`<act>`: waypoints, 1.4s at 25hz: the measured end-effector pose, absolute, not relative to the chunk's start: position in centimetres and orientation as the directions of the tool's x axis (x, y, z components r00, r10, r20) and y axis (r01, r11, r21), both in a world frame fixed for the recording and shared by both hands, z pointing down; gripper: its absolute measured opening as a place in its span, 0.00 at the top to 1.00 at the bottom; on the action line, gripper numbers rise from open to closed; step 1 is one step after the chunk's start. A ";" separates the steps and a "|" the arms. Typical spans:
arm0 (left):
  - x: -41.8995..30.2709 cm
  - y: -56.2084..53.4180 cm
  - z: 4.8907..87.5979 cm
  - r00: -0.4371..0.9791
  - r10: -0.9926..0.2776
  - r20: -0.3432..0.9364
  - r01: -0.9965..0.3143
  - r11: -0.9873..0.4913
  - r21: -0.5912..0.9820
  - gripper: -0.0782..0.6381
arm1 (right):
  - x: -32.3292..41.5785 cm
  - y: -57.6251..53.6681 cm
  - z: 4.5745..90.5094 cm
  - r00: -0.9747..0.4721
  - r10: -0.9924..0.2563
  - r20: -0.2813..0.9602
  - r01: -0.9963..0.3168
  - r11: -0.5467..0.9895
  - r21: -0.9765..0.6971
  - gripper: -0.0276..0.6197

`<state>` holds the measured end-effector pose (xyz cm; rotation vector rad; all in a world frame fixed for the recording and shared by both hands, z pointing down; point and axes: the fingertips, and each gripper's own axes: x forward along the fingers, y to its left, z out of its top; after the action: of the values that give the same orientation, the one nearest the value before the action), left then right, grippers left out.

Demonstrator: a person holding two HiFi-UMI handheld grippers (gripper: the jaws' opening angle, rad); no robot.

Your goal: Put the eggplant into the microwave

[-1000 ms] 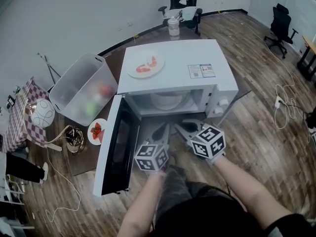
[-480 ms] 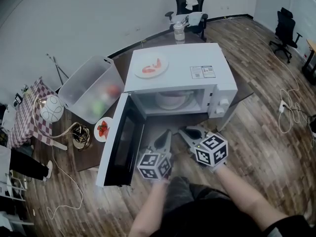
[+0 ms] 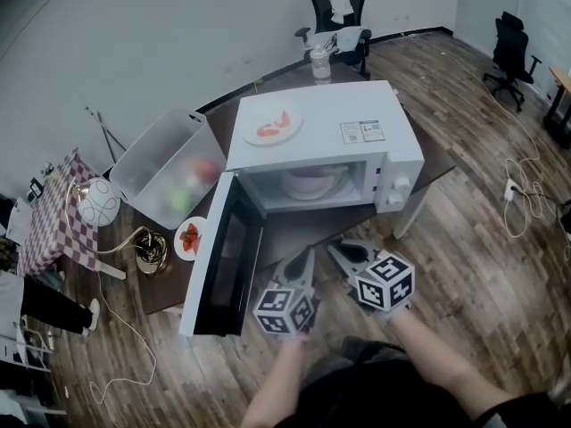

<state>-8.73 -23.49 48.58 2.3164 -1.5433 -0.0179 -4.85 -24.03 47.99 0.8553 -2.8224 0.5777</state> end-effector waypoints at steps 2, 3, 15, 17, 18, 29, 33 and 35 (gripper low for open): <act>-8.8 -23.0 48.2 0.412 -0.893 0.181 -0.890 -0.351 0.292 0.89 | -4.8 -23.7 48.0 -0.821 -0.520 0.237 -0.571 0.753 -0.327 0.95; -8.9 -22.7 48.1 0.413 -0.892 0.180 -0.889 -0.353 0.292 0.89 | -4.8 -23.5 48.0 -0.816 -0.526 0.239 -0.578 0.748 -0.326 0.95; -9.2 -18.1 47.4 0.444 -0.877 0.183 -0.873 -0.378 0.309 0.89 | -5.5 -18.7 47.0 -0.788 -0.566 0.244 -0.616 0.730 -0.295 0.95; -9.2 -17.1 47.5 0.450 -0.874 0.183 -0.869 -0.381 0.314 0.89 | -5.5 -17.7 46.8 -0.783 -0.573 0.242 -0.622 0.726 -0.293 0.95; -9.1 -16.6 47.5 0.454 -0.872 0.184 -0.867 -0.385 0.316 0.89 | -5.4 -17.2 46.7 -0.780 -0.577 0.242 -0.626 0.724 -0.292 0.95; -7.5 -11.0 47.4 0.513 -0.840 0.177 -0.838 -0.445 0.316 0.89 | -3.8 -11.1 46.5 -0.746 -0.622 0.240 -0.666 0.687 -0.291 0.95; -7.8 -9.4 46.8 0.515 -0.841 0.168 -0.837 -0.451 0.310 0.89 | -4.1 -9.4 46.1 -0.747 -0.622 0.237 -0.665 0.694 -0.275 0.96; -7.8 -8.7 46.4 0.518 -0.840 0.164 -0.837 -0.457 0.302 0.89 | -4.2 -8.6 45.8 -0.748 -0.621 0.234 -0.663 0.698 -0.270 0.96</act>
<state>-7.77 -8.65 46.38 2.4188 -1.3918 -0.0124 -4.21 -8.62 45.84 1.0556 -2.7785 0.5157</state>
